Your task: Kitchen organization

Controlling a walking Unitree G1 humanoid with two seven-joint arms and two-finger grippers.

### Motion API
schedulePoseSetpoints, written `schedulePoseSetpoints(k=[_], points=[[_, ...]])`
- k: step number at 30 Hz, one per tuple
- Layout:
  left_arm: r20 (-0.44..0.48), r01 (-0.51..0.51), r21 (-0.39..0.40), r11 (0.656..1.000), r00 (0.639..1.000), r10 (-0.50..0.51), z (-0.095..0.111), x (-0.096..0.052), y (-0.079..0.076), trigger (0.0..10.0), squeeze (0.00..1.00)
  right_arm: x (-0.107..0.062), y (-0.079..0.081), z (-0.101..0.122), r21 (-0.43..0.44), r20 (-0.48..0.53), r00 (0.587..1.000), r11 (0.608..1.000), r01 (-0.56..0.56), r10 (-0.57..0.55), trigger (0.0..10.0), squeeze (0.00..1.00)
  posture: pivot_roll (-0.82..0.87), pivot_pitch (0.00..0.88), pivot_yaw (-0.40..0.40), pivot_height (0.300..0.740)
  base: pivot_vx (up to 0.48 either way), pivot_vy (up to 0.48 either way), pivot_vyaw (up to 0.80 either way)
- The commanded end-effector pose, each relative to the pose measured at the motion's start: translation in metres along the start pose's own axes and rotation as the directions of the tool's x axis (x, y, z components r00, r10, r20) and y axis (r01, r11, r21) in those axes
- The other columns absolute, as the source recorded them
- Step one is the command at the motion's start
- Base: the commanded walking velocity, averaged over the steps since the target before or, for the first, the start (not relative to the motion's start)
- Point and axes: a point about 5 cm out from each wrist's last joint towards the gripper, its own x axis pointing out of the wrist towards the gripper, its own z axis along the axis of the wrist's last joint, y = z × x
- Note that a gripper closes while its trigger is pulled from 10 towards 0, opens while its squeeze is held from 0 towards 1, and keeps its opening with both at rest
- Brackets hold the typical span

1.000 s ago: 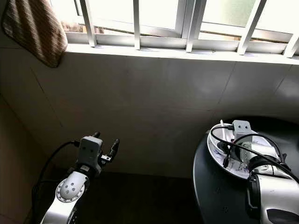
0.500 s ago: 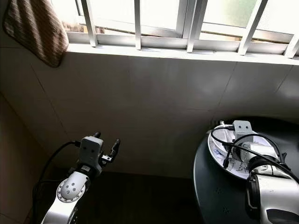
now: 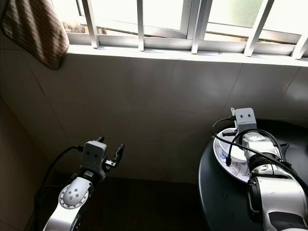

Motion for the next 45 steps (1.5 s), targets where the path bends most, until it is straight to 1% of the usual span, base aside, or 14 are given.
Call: schedulePoseSetpoints(k=[1, 6, 11, 13, 14, 18, 23, 29, 31, 37, 39, 41, 43, 45], points=[[-0.012, 0.0, 0.006, 1.0, 1.0, 0.0, -0.003, 0.0, -0.001, 10.0, 0.0, -0.001, 0.003, 0.012, -0.035, 0.071, 0.997, 0.999, 0.018, -0.016, 0.0, 0.0, 0.05, 0.0, -0.068, 0.74, 0.0, 0.0, 0.0], [-0.011, -0.001, 0.004, 1.0, 1.0, 0.001, -0.003, 0.0, -0.001, 10.0, 0.0, -0.002, 0.015, 0.018, -0.103, 0.154, 0.988, 0.994, 0.04, -0.023, 0.0, 0.0, 0.05, 0.0, -0.07, 0.74, 0.0, 0.0, 0.0], [-0.011, 0.0, 0.002, 1.0, 1.0, 0.0, -0.002, 0.001, -0.001, 10.0, 0.0, -0.002, 0.024, 0.007, -0.102, 0.136, 0.991, 0.994, 0.028, -0.014, 0.0, 0.0, 0.05, 0.0, -0.068, 0.74, 0.0, 0.0, 0.0], [-0.011, 0.0, 0.002, 1.0, 1.0, 0.0, -0.002, 0.001, -0.001, 10.0, 0.0, -0.002, 0.026, 0.002, -0.078, 0.114, 0.993, 0.997, 0.016, -0.007, 0.0, 0.0, 0.05, 0.0, -0.067, 0.74, 0.0, 0.0, 0.0], [-0.011, 0.0, 0.001, 1.0, 1.0, 0.0, -0.002, 0.001, -0.001, 10.0, 0.0, -0.001, 0.031, -0.01, 0.06, 0.029, 0.999, 0.998, -0.024, 0.022, 0.0, 0.0, 0.04, 0.0, -0.067, 0.74, 0.0, 0.0, 0.0], [-0.011, 0.003, 0.0, 1.0, 1.0, -0.003, -0.002, 0.001, -0.001, 10.0, 0.0, -0.001, 0.033, -0.024, 0.179, -0.073, 0.997, 0.984, -0.02, 0.034, 0.0, 0.0, 0.04, 0.0, -0.067, 0.74, 0.0, 0.0, 0.0], [-0.01, 0.003, -0.002, 1.0, 1.0, -0.003, -0.002, 0.001, -0.001, 10.0, 0.0, -0.002, 0.019, -0.022, 0.193, -0.07, 0.997, 0.98, 0.043, -0.03, 0.0, 0.0, 0.03, 0.0, -0.07, 0.74, 0.0, 0.0, 0.0], [-0.009, 0.001, -0.004, 1.0, 1.0, -0.001, -0.002, 0.001, -0.001, 10.0, 0.0, -0.007, 0.011, 0.001, 0.171, 0.043, 0.995, 0.982, 0.081, -0.089, 0.0, 0.0, 0.03, 0.0, -0.069, 0.74, 0.0, 0.0, 0.0], [-0.009, 0.001, -0.004, 1.0, 1.0, -0.001, -0.002, 0.001, -0.001, 10.0, 0.0, -0.013, 0.015, 0.019, 0.145, 0.13, 0.986, 0.986, 0.088, -0.107, 0.0, 0.0, 0.03, 0.0, -0.07, 0.74, 0.0, 0.0, 0.0], [-0.008, 0.0, -0.005, 1.0, 1.0, 0.0, -0.002, 0.001, -0.001, 10.0, 0.0, -0.025, 0.024, 0.039, 0.114, 0.297, 0.946, 0.989, 0.099, -0.129, 0.0, 0.0, 0.04, 0.0, -0.07, 0.74, 0.0, 0.0, 0.0], [-0.008, -0.001, -0.006, 1.0, 1.0, 0.001, -0.002, 0.001, 0.0, 10.0, 0.0, -0.029, 0.028, 0.044, 0.107, 0.35, 0.931, 0.992, 0.074, -0.107, 0.0, 0.0, 0.03, 0.0, -0.07, 0.74, 0.0, 0.0, 0.0], [0.004, -0.01, -0.013, 1.0, 1.0, 0.01, -0.001, 0.001, 0.0, 10.0, 0.0, -0.042, 0.045, 0.05, 0.029, 0.483, 0.876, 1.0, -0.003, -0.011, 0.0, 0.0, 0.03, 0.0, -0.069, 0.74, 0.0, 0.0, 0.0], [0.011, -0.013, -0.018, 1.0, 1.0, 0.013, 0.0, 0.001, 0.001, 10.0, 0.0, -0.046, 0.051, 0.051, 0.007, 0.513, 0.858, 0.999, -0.037, 0.028, 0.0, 0.0, 0.03, 0.0, -0.069, 0.74, 0.0, 0.0, 0.0], [0.028, -0.027, -0.036, 0.999, 0.999, 0.028, 0.002, 0.0, 0.003, 10.0, 0.0, -0.059, 0.073, 0.045, -0.064, 0.566, 0.811, 0.989, -0.136, 0.148, 0.0, 0.0, 0.03, 0.0, -0.067, 0.74, 0.0, 0.0, 0.0]])
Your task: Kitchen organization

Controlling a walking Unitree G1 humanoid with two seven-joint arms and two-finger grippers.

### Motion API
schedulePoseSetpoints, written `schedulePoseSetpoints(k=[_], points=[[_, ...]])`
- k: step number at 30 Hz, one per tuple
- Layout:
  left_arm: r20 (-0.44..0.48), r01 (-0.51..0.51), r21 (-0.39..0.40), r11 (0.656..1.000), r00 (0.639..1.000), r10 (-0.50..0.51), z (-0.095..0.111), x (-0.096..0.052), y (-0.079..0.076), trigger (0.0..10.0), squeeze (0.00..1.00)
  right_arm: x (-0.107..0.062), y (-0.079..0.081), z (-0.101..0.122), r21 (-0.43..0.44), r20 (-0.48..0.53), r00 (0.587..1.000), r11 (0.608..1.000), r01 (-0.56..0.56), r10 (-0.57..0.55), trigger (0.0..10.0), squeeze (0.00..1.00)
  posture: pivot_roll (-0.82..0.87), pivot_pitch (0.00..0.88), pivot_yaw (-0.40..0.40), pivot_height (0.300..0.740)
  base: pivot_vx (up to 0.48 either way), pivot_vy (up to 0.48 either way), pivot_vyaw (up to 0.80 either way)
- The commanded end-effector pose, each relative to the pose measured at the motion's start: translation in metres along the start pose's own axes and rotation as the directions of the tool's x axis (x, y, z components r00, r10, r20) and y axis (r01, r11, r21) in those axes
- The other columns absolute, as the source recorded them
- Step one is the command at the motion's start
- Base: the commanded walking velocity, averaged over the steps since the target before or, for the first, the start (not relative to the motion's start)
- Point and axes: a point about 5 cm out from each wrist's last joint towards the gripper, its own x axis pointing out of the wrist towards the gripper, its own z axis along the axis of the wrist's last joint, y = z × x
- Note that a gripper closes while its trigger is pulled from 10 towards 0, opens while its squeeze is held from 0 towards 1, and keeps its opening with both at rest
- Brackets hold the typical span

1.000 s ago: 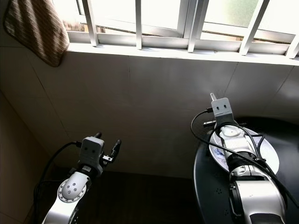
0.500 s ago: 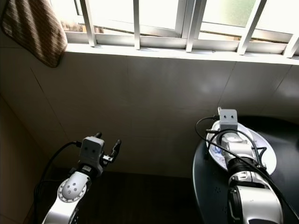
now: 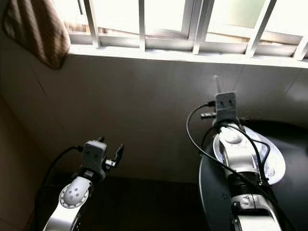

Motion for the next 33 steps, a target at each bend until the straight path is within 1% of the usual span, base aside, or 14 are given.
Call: schedulePoseSetpoints(k=[1, 4, 5, 7, 8, 9, 11, 13, 20, 25, 27, 33], points=[[0.025, -0.016, -0.024, 1.0, 1.0, 0.017, 0.003, -0.001, 0.002, 10.0, 0.0, -0.007, 0.014, 0.008, -0.019, 0.063, 0.994, 0.996, -0.083, 0.084, 0.0, 0.0, 0.03, 0.0, -0.067, 0.74, 0.0, 0.0, 0.0], [0.03, -0.022, -0.035, 0.999, 0.999, 0.023, 0.004, -0.001, 0.004, 10.0, 0.0, -0.022, 0.04, 0.004, -0.016, 0.088, 0.972, 0.976, -0.216, 0.217, 0.0, 0.0, 0.03, 0.0, -0.066, 0.74, 0.0, 0.0, 0.0], [0.03, -0.022, -0.035, 0.999, 0.999, 0.023, 0.004, -0.001, 0.004, 10.0, 0.0, -0.022, 0.04, 0.004, -0.016, 0.088, 0.972, 0.976, -0.216, 0.217, 0.0, 0.0, 0.03, 0.0, -0.066, 0.74, 0.0, 0.0, 0.0], [0.028, -0.023, -0.034, 0.999, 0.999, 0.024, 0.004, -0.001, 0.004, 10.0, 0.0, -0.032, 0.055, -0.001, -0.026, 0.086, 0.95, 0.954, -0.298, 0.299, 0.0, 0.0, 0.03, 0.0, -0.064, 0.74, 0.0, 0.0, 0.0], [0.028, -0.023, -0.034, 0.999, 0.999, 0.024, 0.004, -0.001, 0.004, 10.0, 0.0, -0.032, 0.055, -0.001, -0.026, 0.086, 0.95, 0.954, -0.298, 0.299, 0.0, 0.0, 0.03, 0.0, -0.064, 0.74, 0.0, 0.0, 0.0], [0.028, -0.022, -0.034, 0.999, 0.999, 0.023, 0.004, 0.0, 0.005, 10.0, 0.0, -0.041, 0.066, -0.007, -0.068, 0.069, 0.932, 0.934, -0.352, 0.356, 0.0, 0.0, 0.03, 0.0, -0.065, 0.74, 0.0, 0.476, 0.56], [0.031, -0.022, -0.035, 0.999, 0.999, 0.023, 0.004, 0.0, 0.005, 10.0, 0.0, -0.046, 0.071, -0.011, -0.091, 0.065, 0.918, 0.918, -0.386, 0.392, 0.0, 0.0, 0.03, 0.0, -0.066, 0.74, 0.0, 0.476, 0.8], [0.034, -0.024, -0.032, 0.999, 0.999, 0.025, 0.004, 0.0, 0.005, 10.0, 0.0, -0.048, 0.073, -0.012, -0.084, 0.062, 0.912, 0.912, -0.401, 0.406, 0.0, 0.0, 0.04, 0.0, -0.065, 0.74, 0.0, 0.476, 0.8], [0.053, -0.032, -0.016, 0.999, 0.998, 0.033, 0.008, 0.001, 0.007, 10.0, 0.0, -0.048, 0.078, -0.011, -0.096, 0.072, 0.9, 0.901, -0.423, 0.43, 0.0, 0.0, 0.05, 0.0, -0.067, 0.74, 0.0, 0.476, 0.8], [0.068, -0.048, -0.004, 0.999, 0.997, 0.048, 0.012, 0.003, 0.011, 10.0, 0.0, -0.048, 0.078, -0.011, -0.1, 0.073, 0.902, 0.903, -0.418, 0.426, 0.0, 0.0, 0.05, 0.0, -0.066, 0.74, 0.0, 0.475, 0.8], [0.076, -0.058, 0.001, 0.998, 0.995, 0.058, 0.014, 0.004, 0.014, 10.0, 0.0, -0.047, 0.077, -0.01, -0.103, 0.082, 0.908, 0.909, -0.403, 0.411, 0.0, 0.0, 0.05, 0.0, -0.065, 0.74, 0.0, 0.456, 0.8], [0.108, -0.074, 0.017, 0.997, 0.992, 0.072, 0.018, 0.004, 0.017, 10.0, 0.0, -0.044, 0.074, -0.007, -0.106, 0.111, 0.921, 0.926, -0.362, 0.372, 0.0, 0.0, 0.05, 0.0, -0.061, 0.74, 0.0, 0.055, 0.8]])
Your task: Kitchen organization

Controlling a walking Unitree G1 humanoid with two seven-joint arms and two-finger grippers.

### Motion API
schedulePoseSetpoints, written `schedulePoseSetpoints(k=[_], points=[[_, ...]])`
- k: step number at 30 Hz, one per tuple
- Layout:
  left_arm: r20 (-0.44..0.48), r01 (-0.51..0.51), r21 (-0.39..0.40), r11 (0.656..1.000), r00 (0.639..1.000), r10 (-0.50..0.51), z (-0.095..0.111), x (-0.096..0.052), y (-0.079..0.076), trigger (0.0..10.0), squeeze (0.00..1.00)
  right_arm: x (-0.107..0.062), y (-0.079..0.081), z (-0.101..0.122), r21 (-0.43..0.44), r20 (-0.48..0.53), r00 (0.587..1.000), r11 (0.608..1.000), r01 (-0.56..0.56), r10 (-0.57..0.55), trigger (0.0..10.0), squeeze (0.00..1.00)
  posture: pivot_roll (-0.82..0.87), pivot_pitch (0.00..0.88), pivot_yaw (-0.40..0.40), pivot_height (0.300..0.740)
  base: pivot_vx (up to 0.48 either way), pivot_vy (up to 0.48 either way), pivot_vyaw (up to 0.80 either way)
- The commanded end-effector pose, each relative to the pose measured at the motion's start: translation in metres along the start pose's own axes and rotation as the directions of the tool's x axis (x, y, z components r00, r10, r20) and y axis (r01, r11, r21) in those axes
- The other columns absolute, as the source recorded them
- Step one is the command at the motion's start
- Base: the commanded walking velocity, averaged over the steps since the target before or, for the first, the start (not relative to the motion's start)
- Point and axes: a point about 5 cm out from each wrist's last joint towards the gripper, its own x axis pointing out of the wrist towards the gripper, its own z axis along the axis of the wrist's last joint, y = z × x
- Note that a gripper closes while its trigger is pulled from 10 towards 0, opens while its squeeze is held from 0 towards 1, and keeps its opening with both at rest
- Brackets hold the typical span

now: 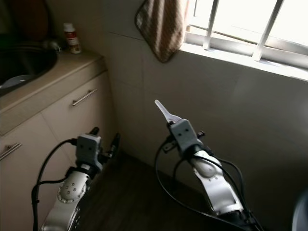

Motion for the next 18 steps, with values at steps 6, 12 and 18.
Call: schedulePoseSetpoints(k=[6, 12, 18], points=[[0.053, -0.03, 0.021, 0.999, 0.998, 0.029, 0.009, 0.0, 0.002, 10.0, 0.0, 0.004, 0.003, 0.011, -0.025, 0.077, 0.997, 1.0, 0.011, -0.009, 0.0, 0.0, 0.06, 0.0, -0.06, 0.74, 0.0, 0.0, 0.8], [0.176, -0.131, 0.073, 0.989, 0.978, 0.116, 0.03, 0.006, 0.016, 10.0, 0.0, 0.01, 0.0, 0.031, -0.096, 0.208, 0.978, 0.995, 0.033, -0.012, 0.0, 0.0, 0.06, 0.0, -0.058, 0.74, 0.26, 0.0, 0.8], [0.239, -0.176, 0.107, 0.979, 0.96, 0.146, 0.042, 0.009, 0.021, 10.0, 0.0, 0.018, -0.003, 0.044, -0.148, 0.269, 0.963, 0.988, 0.051, -0.009, 0.0, 0.0, 0.06, 0.0, -0.059, 0.74, 0.299, 0.0, 0.8]])
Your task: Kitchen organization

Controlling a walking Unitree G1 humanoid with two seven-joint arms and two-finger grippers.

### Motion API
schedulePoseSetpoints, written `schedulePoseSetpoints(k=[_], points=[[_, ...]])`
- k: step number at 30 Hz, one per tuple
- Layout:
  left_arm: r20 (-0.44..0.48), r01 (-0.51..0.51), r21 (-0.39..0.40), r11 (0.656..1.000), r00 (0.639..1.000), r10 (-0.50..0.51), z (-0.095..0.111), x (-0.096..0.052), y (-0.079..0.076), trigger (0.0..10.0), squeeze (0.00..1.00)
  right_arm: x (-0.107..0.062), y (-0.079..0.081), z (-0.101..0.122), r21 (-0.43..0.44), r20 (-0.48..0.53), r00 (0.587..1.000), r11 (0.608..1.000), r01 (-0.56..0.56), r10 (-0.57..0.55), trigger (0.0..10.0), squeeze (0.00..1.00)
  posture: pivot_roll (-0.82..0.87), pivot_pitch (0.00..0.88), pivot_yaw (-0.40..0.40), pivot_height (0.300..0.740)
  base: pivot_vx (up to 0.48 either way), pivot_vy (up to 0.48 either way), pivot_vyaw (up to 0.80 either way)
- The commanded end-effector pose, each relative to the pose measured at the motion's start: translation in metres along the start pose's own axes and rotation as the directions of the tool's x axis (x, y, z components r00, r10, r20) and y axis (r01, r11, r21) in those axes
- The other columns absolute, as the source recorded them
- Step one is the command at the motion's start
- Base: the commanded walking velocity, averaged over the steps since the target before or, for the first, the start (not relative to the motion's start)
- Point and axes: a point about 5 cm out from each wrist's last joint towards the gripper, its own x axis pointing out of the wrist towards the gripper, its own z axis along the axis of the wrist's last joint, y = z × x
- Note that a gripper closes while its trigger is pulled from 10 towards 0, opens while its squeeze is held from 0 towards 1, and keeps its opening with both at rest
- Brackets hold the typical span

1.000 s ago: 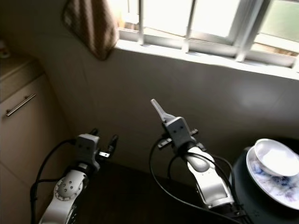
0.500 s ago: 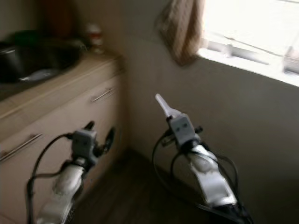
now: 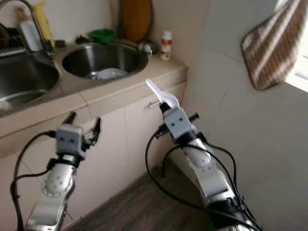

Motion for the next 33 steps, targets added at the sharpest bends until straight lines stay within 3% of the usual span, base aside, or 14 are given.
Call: schedulePoseSetpoints(k=[1, 16, 19, 25, 29, 33], points=[[0.045, 0.01, 0.002, 1.0, 0.999, -0.011, 0.008, 0.003, -0.007, 10.0, 0.0, -0.001, -0.006, -0.004, -0.043, -0.003, 1.0, 0.999, 0.016, -0.016, 0.0, 0.0, 0.06, 0.0, -0.06, 0.74, 0.3, 0.0, 0.8], [0.057, -0.003, 0.011, 1.0, 0.998, 0.002, 0.009, 0.004, -0.006, 10.0, 0.0, 0.004, -0.004, -0.004, -0.049, 0.023, 1.0, 0.999, 0.007, -0.006, 0.0, 0.0, 0.07, 0.0, -0.06, 0.74, 0.297, 0.0, 0.8], [0.067, -0.003, 0.014, 1.0, 0.998, 0.002, 0.011, 0.006, -0.006, 10.0, 0.0, 0.015, 0.0, 0.002, -0.072, 0.057, 0.998, 0.997, -0.011, 0.015, 0.0, 0.0, 0.07, 0.0, -0.061, 0.74, 0.31, 0.0, 0.8], [0.073, -0.003, 0.014, 1.0, 0.997, 0.002, 0.013, 0.008, -0.007, 10.0, 0.0, 0.022, -0.011, 0.004, -0.028, 0.06, 0.997, 0.998, 0.057, -0.055, 0.0, 0.0, 0.07, 0.0, -0.062, 0.74, 0.305, 0.0, 0.53], [0.075, -0.005, 0.013, 1.0, 0.997, 0.004, 0.013, 0.009, -0.007, 10.0, 0.0, 0.023, -0.017, 0.002, -0.043, 0.048, 0.995, 0.995, 0.088, -0.086, 0.0, 0.0, 0.07, 0.0, -0.062, 0.74, 0.307, 0.0, 0.0], [0.078, -0.005, 0.011, 1.0, 0.997, 0.004, 0.014, 0.009, -0.007, 10.0, 0.0, 0.024, -0.021, 0.0, -0.032, 0.044, 0.992, 0.992, 0.118, -0.117, 0.0, 0.0, 0.07, 0.0, -0.064, 0.74, 0.304, 0.0, 0.8]])
